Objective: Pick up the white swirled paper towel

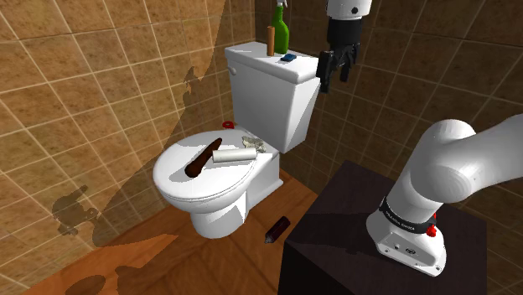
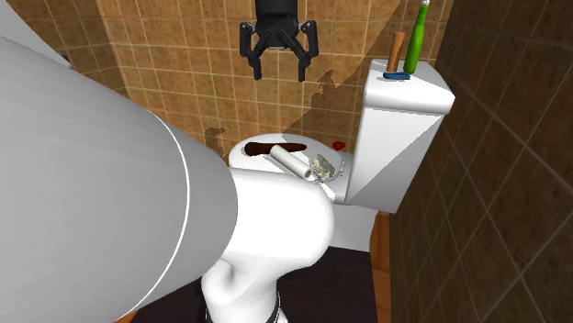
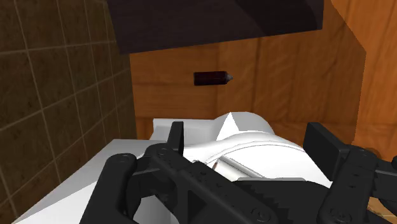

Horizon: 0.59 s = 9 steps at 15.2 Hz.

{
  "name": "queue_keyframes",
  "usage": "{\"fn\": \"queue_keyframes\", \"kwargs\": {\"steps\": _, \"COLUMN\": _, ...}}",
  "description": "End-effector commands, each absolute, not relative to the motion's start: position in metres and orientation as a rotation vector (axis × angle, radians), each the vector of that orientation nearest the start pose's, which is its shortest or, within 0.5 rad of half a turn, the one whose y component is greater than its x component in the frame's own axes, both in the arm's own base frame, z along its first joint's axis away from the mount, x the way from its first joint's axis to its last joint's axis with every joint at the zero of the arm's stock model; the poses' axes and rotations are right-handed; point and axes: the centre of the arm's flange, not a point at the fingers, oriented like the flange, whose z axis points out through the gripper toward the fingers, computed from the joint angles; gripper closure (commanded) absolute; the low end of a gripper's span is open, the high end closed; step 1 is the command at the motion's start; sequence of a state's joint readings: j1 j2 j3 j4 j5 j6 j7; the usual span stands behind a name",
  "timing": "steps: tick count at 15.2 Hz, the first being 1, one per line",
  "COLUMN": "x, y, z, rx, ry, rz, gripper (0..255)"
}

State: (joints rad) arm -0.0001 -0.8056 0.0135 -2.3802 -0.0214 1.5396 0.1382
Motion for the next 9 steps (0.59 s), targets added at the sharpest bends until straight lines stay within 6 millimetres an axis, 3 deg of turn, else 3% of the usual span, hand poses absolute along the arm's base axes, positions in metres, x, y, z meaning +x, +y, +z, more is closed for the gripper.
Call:
{"fn": "queue_keyframes", "kwargs": {"steps": 1, "x": 0.298, "y": 0.003, "z": 0.582, "rx": -3.168, "ry": 0.205, "rz": 0.052, "gripper": 0}}
{"fn": "queue_keyframes", "kwargs": {"steps": 9, "x": 0.371, "y": -0.036, "z": 0.512, "rx": -3.116, "ry": -0.054, "rz": 0.055, "gripper": 0}}
